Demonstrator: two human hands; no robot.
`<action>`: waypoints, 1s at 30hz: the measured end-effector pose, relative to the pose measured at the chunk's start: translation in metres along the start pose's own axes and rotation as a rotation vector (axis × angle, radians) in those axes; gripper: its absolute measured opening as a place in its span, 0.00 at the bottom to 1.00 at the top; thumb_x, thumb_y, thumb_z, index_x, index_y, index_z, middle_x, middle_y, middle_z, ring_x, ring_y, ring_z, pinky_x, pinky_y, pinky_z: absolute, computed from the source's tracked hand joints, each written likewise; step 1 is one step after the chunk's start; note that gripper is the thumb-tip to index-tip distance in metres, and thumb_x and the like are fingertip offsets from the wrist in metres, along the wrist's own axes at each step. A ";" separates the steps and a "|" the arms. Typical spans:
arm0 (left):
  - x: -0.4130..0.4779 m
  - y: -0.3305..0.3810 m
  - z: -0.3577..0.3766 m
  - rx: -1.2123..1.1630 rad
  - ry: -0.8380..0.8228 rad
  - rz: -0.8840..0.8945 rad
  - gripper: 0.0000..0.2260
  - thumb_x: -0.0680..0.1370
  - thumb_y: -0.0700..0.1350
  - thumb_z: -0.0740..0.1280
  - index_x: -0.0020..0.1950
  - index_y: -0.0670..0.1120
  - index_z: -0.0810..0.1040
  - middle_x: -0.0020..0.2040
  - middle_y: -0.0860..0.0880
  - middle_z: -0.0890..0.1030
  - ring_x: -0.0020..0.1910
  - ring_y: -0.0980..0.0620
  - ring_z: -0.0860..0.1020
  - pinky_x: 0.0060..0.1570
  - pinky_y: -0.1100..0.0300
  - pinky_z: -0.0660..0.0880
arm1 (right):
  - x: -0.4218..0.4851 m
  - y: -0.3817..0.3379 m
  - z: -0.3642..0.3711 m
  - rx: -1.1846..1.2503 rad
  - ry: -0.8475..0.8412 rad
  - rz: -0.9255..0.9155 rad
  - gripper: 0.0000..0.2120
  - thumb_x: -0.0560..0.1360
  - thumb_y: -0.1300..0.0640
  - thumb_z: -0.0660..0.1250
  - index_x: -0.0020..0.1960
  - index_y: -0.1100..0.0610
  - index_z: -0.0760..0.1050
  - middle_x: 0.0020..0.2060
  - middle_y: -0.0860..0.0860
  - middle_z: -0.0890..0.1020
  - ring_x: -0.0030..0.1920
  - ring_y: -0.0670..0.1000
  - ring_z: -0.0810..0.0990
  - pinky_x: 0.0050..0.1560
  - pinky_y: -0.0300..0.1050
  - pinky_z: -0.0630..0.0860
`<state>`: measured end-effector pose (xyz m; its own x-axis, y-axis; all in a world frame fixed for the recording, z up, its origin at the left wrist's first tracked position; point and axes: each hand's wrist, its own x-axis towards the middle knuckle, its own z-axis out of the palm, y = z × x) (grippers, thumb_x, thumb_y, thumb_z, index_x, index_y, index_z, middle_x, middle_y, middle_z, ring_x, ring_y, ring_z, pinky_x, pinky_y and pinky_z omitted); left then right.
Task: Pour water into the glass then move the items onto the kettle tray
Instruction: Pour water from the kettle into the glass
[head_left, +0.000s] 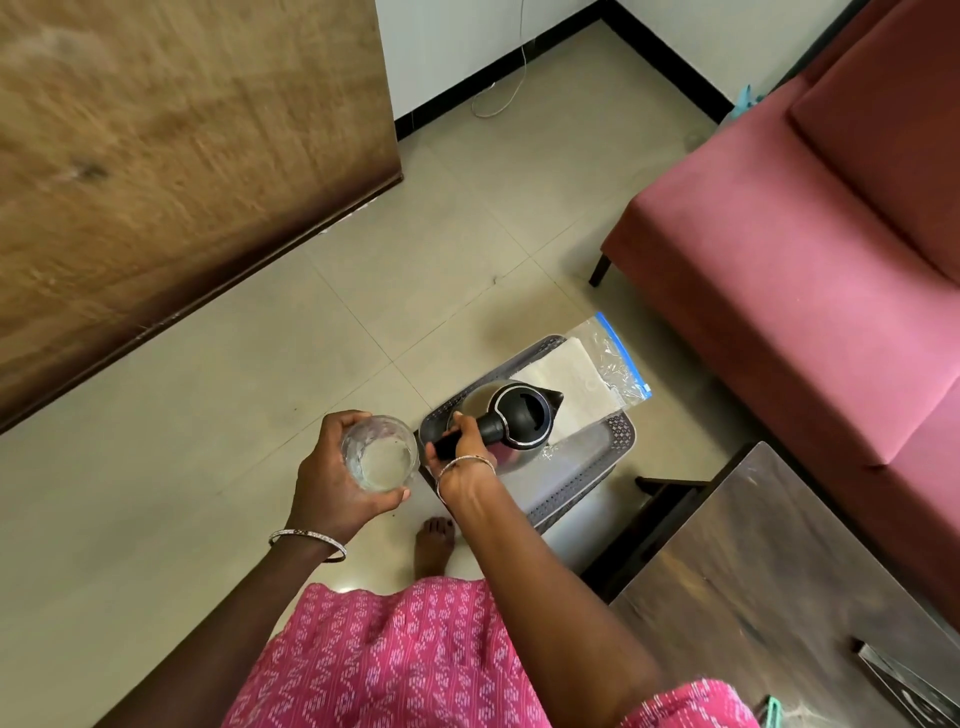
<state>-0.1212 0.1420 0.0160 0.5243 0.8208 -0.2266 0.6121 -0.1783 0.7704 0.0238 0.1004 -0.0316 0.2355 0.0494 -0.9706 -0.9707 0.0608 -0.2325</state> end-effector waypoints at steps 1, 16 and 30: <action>0.001 -0.001 0.000 -0.001 -0.003 -0.001 0.42 0.51 0.45 0.85 0.61 0.50 0.68 0.56 0.51 0.78 0.51 0.49 0.79 0.47 0.66 0.73 | -0.002 0.000 0.002 0.040 0.001 0.018 0.22 0.71 0.60 0.74 0.62 0.64 0.74 0.55 0.60 0.78 0.47 0.60 0.79 0.48 0.50 0.83; 0.006 -0.005 0.000 -0.013 -0.038 0.012 0.42 0.51 0.45 0.85 0.60 0.51 0.68 0.54 0.55 0.77 0.50 0.51 0.79 0.45 0.69 0.73 | 0.000 -0.005 0.012 0.039 -0.198 0.145 0.22 0.78 0.54 0.68 0.67 0.66 0.70 0.65 0.62 0.76 0.51 0.59 0.81 0.56 0.50 0.79; -0.047 0.036 0.011 0.013 -0.132 0.173 0.41 0.52 0.46 0.84 0.58 0.58 0.66 0.53 0.59 0.76 0.49 0.52 0.79 0.47 0.58 0.78 | -0.042 -0.020 -0.131 -0.181 -0.183 -0.090 0.10 0.80 0.60 0.60 0.48 0.60 0.79 0.38 0.54 0.84 0.36 0.51 0.80 0.38 0.42 0.77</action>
<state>-0.1175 0.0917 0.0479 0.6942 0.6998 -0.1685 0.5138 -0.3179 0.7969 0.0267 -0.0335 0.0056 0.3095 0.2324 -0.9220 -0.9345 -0.1049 -0.3402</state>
